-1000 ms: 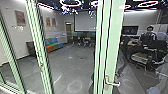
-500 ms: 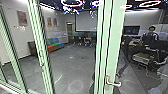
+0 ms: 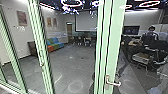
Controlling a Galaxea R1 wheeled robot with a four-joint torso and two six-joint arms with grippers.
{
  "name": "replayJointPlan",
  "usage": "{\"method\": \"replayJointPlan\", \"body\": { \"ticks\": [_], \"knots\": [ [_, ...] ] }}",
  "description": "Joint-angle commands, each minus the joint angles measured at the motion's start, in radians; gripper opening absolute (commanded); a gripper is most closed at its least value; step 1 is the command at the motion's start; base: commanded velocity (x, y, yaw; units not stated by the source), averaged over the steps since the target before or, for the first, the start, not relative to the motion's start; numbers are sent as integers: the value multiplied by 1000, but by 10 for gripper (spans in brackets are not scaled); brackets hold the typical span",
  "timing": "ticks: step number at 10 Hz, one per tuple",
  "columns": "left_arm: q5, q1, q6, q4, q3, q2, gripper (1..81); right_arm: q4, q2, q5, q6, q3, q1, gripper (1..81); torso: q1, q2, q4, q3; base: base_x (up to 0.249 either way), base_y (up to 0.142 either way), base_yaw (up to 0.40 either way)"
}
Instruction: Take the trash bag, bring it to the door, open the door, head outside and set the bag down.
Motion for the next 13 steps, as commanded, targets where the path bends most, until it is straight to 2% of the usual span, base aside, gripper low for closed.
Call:
{"method": "replayJointPlan", "body": {
  "ticks": [1, 3, 6, 8, 10, 12, 13],
  "knots": [
    [78, -63, -7, -8, 5, -28, 10, 5, -7, -39, -1, 19, 34, 811, 0, 0, 0, 0, 0, 0, 0],
    [94, -63, -7, -8, 31, -61, 10, 5, -44, -19, -2, 79, 22, 811, 0, 0, 0, 0, 0, 0, 0],
    [101, -63, -8, -23, 152, -135, 10, 6, -154, -28, -1, 266, 22, 811, 0, 0, 0, 0, 0, 0, 0],
    [101, -64, -10, -26, 146, -132, 10, 9, -237, -18, 7, 404, -9, 811, 0, 0, 0, 0, 0, 0, 0],
    [101, -67, -10, -26, 140, -131, 10, 2, -263, -19, 2, 421, -19, 811, 0, 0, 0, 0, 0, 0, 0],
    [101, -67, -10, -26, 128, -121, 10, 12, -272, -28, -42, 418, 1, 811, 0, 0, 0, 0, 0, 0, 0],
    [101, -67, -8, -26, 125, -115, 10, 91, -292, -30, -146, 449, 2, 811, 0, 0, 0, 0, 0, 0, 0]
  ]
}}
